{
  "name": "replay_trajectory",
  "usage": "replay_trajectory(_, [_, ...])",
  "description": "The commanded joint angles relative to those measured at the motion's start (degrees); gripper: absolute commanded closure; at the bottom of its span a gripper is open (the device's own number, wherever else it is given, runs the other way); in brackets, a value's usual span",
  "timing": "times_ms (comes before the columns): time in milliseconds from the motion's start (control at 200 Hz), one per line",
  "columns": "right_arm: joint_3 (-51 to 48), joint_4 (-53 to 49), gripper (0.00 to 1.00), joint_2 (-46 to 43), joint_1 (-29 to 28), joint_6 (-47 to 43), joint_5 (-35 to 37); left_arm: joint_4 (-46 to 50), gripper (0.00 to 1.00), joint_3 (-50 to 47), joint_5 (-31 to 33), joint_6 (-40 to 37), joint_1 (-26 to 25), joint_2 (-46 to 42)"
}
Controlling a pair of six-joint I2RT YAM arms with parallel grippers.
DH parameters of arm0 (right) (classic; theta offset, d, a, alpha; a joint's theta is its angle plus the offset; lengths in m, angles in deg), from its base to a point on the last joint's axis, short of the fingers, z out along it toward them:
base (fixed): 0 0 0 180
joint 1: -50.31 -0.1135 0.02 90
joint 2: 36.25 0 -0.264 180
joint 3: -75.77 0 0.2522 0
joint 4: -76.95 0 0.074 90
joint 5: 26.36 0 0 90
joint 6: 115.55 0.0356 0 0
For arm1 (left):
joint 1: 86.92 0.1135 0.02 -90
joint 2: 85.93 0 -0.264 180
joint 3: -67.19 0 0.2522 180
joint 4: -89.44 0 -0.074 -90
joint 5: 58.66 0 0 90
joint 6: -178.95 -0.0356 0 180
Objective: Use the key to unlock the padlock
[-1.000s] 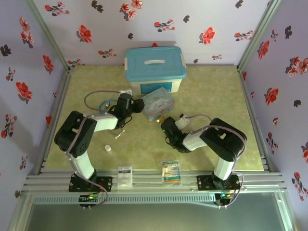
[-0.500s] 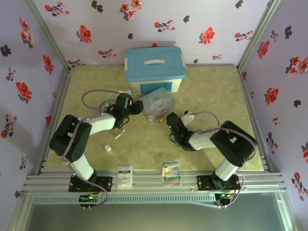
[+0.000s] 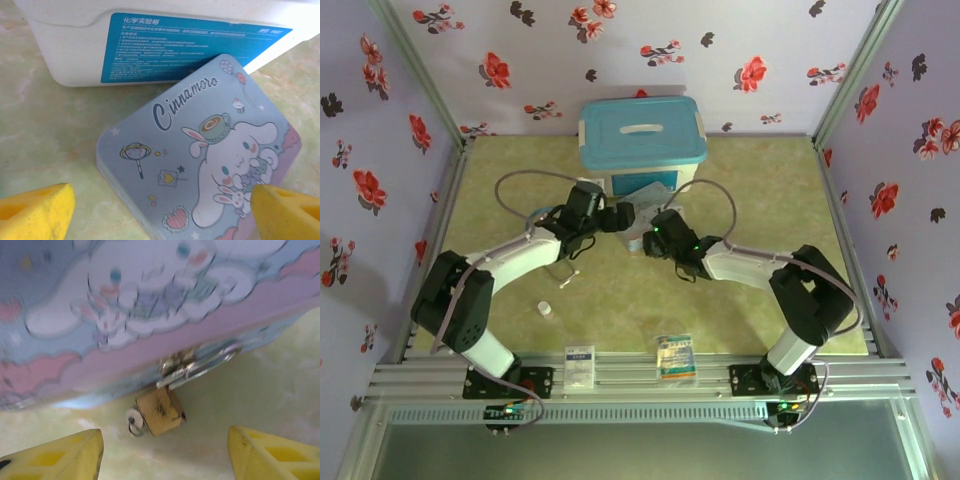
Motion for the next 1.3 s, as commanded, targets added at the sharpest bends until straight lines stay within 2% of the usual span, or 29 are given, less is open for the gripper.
replay_trajectory(0, [1.6,-3.9,0.34,3.1,-1.7,-4.6,2.3,2.9,0.1,1.5,2.5,-0.2,0.0,4.0])
replay_trajectory(250, [1.6,0.6,0.36,7.3,-2.6,-7.1,8.5,1.5,0.12,1.5,2.6,-0.6,-0.1,5.4])
replay_trajectory(380, [1.6,3.3,0.37,8.7,-2.1,-8.2,10.0,0.1,0.16,1.4,2.6,-0.5,-0.1,6.7])
replay_trajectory(465, [1.4,6.3,0.4,10.1,-1.1,-7.8,7.9,-0.2,0.2,1.7,2.7,-0.7,0.0,7.8])
replay_trajectory(620, [1.7,10.6,0.46,12.2,-0.7,-8.5,5.1,-0.2,0.22,2.0,2.6,-1.0,0.0,10.3])
replay_trajectory(735, [1.7,12.1,0.58,12.4,-0.8,-8.2,5.8,-1.0,0.22,0.9,2.6,-0.8,0.2,10.9])
replay_trajectory(880, [2.4,11.5,0.68,13.4,-0.7,-8.0,8.5,-1.3,0.22,0.2,2.5,-1.1,0.4,11.2])
replay_trajectory(975, [1.8,11.8,0.71,12.8,-0.6,-5.9,11.0,-1.3,0.22,0.0,2.6,-1.3,0.5,11.1])
replay_trajectory(1070, [-0.8,15.0,0.74,10.8,1.0,-0.8,9.4,-1.3,0.23,-0.2,2.7,-1.5,0.6,11.3])
replay_trajectory(1290, [-11.6,35.7,0.9,7.8,5.2,12.1,-1.2,-1.7,0.23,-1.4,2.9,-1.3,1.1,11.7])
